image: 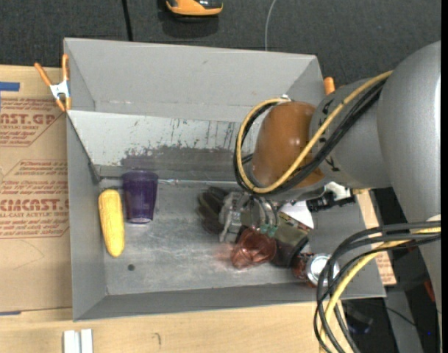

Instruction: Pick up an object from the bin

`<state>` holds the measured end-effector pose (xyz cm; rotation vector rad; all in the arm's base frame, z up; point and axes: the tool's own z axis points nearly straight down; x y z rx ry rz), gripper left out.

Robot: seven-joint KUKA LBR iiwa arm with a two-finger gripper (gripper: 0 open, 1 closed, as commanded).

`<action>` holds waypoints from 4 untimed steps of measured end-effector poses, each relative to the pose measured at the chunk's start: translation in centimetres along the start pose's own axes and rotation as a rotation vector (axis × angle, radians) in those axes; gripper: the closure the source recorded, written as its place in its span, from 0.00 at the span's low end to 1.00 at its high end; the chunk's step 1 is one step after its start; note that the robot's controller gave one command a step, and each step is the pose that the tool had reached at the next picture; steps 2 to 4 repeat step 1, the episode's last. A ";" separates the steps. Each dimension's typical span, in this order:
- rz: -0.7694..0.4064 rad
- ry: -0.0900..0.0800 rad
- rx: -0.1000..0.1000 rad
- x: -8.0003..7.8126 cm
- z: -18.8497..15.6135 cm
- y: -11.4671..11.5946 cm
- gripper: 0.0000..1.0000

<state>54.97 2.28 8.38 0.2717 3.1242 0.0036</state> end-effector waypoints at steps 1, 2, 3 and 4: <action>-0.034 0.003 0.001 -2.3 -20.3 -0.3 1.00; -0.034 0.003 0.001 -2.3 -20.3 -0.3 1.00; -0.034 0.003 0.001 -2.3 -20.3 -0.3 1.00; -0.034 0.003 0.001 -2.3 -20.3 -0.3 1.00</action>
Offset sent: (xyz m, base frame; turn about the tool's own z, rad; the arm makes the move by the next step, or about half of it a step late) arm 0.0000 0.0000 0.0000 0.0000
